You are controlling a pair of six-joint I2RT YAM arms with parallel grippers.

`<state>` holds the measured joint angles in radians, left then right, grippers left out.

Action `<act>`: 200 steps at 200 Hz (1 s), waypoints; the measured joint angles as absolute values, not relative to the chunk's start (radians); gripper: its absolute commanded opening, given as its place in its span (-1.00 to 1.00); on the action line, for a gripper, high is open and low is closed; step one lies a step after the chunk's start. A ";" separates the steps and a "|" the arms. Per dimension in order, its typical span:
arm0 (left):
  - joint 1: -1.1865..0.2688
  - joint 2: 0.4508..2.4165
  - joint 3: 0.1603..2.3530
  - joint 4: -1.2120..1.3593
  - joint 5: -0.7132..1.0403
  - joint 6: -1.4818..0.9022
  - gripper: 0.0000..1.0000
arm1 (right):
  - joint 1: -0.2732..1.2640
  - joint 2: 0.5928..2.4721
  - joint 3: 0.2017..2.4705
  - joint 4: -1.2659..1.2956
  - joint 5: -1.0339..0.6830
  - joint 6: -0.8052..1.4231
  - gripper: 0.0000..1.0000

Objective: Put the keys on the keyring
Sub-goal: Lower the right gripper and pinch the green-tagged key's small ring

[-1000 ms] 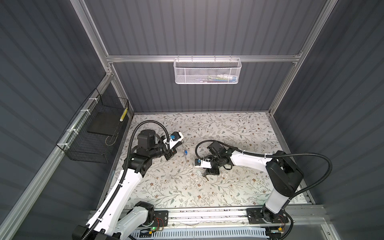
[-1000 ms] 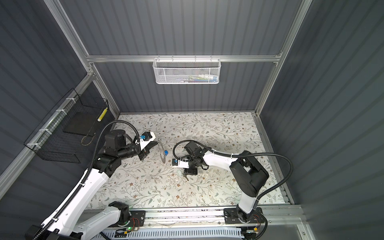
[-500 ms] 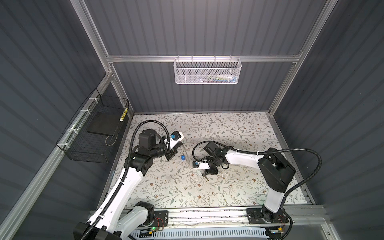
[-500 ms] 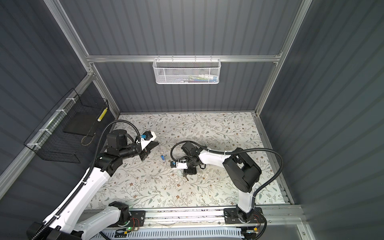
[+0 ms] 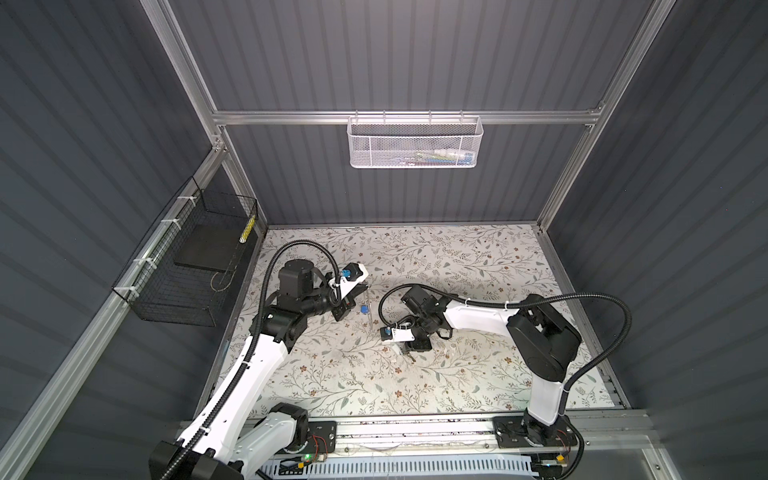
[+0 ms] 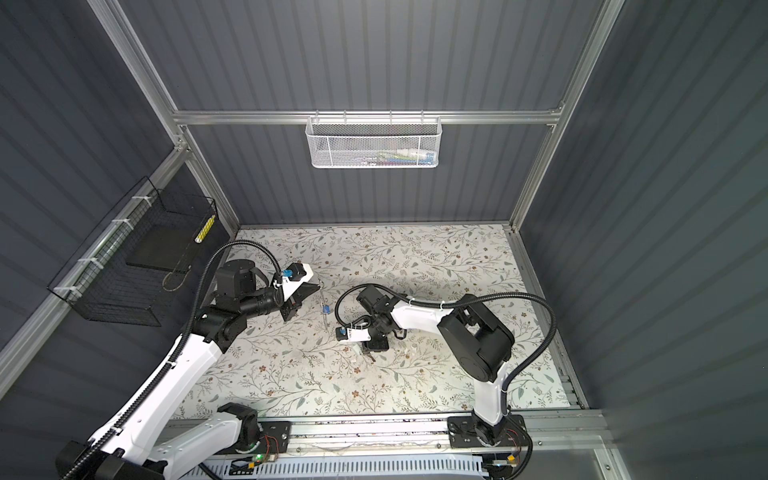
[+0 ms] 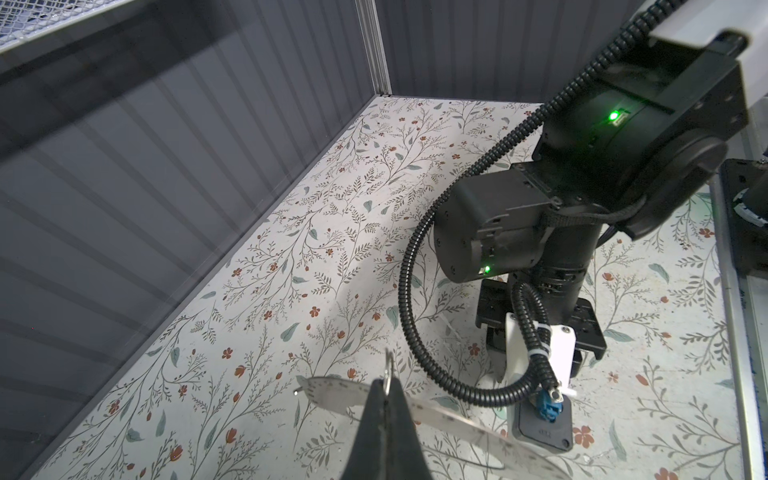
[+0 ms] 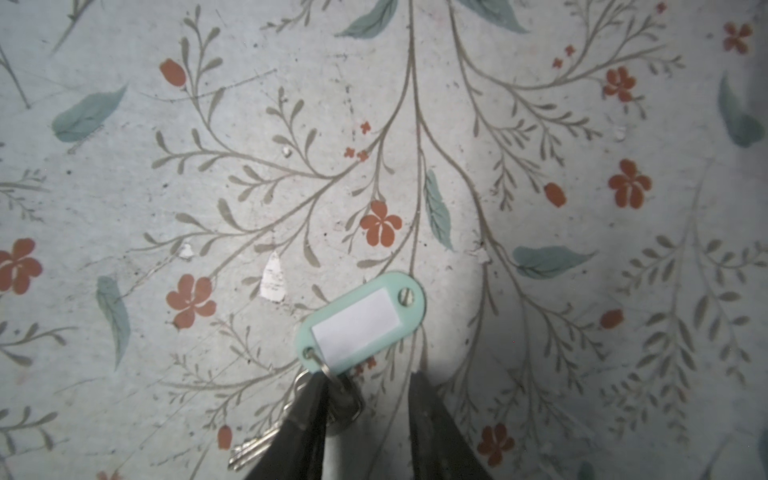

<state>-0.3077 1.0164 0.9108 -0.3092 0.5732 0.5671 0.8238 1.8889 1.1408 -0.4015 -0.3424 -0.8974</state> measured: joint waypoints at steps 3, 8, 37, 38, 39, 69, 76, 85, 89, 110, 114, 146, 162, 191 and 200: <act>-0.308 1.017 0.910 -0.309 0.574 0.567 -1.00 | 0.824 1.888 1.141 -0.401 -0.341 -0.899 -0.39; -0.308 1.017 0.908 -0.308 0.576 0.567 -1.00 | 0.825 1.888 1.141 -0.401 -0.339 -0.897 -0.40; -0.308 1.032 0.906 -0.296 0.589 0.567 -1.00 | 0.830 1.870 1.116 -0.388 -0.328 -0.898 -0.49; -0.308 1.032 0.906 -0.295 0.589 0.567 -1.00 | 0.831 1.869 1.114 -0.388 -0.328 -0.898 -0.49; -0.308 1.033 0.906 -0.295 0.590 0.567 -1.00 | 0.831 1.868 1.113 -0.388 -0.328 -0.897 -0.50; -0.308 1.046 0.905 -0.290 0.599 0.567 -1.00 | 0.840 1.840 1.077 -0.380 -0.320 -0.889 -0.58; -0.308 1.048 0.904 -0.289 0.600 0.567 -1.00 | 0.842 1.837 1.072 -0.374 -0.318 -0.885 -0.59; -0.307 1.052 0.902 -0.287 0.603 0.567 -1.00 | 0.844 1.835 1.067 -0.364 -0.317 -0.881 -0.60; -0.307 1.053 0.902 -0.286 0.603 0.567 -1.00 | 0.844 1.835 1.066 -0.361 -0.317 -0.878 -0.60; -0.307 1.059 0.902 -0.283 0.604 0.567 -1.00 | 0.846 1.835 1.064 -0.347 -0.313 -0.868 -0.55; -0.308 1.059 0.902 -0.283 0.604 0.567 -1.00 | 0.846 1.835 1.062 -0.344 -0.313 -0.868 -0.53; -0.308 1.059 0.901 -0.283 0.606 0.567 -1.00 | 0.846 1.833 1.060 -0.332 -0.310 -0.860 -0.43; -0.308 1.059 0.900 -0.283 0.606 0.567 -1.00 | 0.847 1.833 1.060 -0.329 -0.310 -0.864 -0.37; -0.308 1.059 0.899 -0.283 0.606 0.567 -1.00 | 0.851 1.833 1.060 -0.329 -0.311 -0.870 -0.36; -0.308 1.058 0.899 -0.283 0.606 0.567 -1.00 | 0.852 1.833 1.060 -0.329 -0.312 -0.873 -0.36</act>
